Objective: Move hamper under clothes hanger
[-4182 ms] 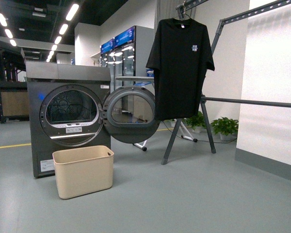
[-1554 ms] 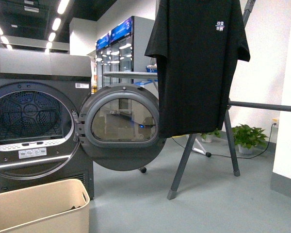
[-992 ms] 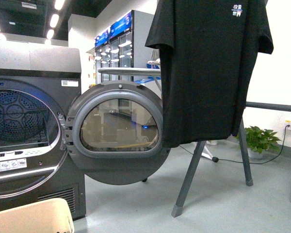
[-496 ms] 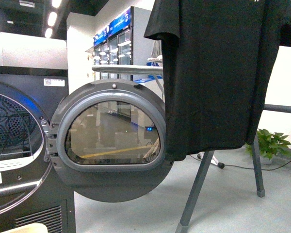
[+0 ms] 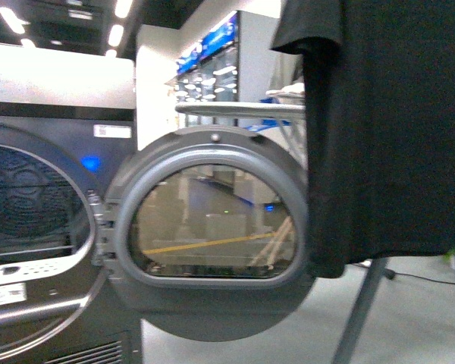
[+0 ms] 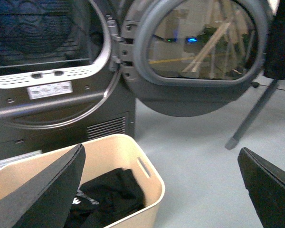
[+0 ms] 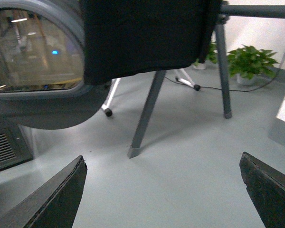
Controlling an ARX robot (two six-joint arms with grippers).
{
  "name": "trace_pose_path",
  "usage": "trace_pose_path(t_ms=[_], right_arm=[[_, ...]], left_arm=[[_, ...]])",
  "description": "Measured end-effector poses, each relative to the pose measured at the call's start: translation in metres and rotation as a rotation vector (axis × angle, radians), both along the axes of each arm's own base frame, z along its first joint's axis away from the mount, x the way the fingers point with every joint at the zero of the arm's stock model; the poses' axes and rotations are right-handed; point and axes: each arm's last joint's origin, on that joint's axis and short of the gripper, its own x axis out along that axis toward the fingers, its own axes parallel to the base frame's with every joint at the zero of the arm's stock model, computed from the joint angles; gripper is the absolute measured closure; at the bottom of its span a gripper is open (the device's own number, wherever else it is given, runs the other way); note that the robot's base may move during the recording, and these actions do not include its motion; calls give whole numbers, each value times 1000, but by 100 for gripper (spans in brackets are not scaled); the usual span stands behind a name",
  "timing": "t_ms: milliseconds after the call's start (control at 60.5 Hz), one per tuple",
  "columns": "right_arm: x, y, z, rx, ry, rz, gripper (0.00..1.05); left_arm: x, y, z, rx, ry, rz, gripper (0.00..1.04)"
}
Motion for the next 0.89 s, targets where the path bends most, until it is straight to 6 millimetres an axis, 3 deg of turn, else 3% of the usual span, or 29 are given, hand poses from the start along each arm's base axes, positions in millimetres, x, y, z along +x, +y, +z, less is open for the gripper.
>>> trace_pose_path(t_ms=[893], right_arm=[[0, 0, 0, 0, 0, 8, 8]], left_arm=[[0, 0, 0, 0, -2, 3, 7]])
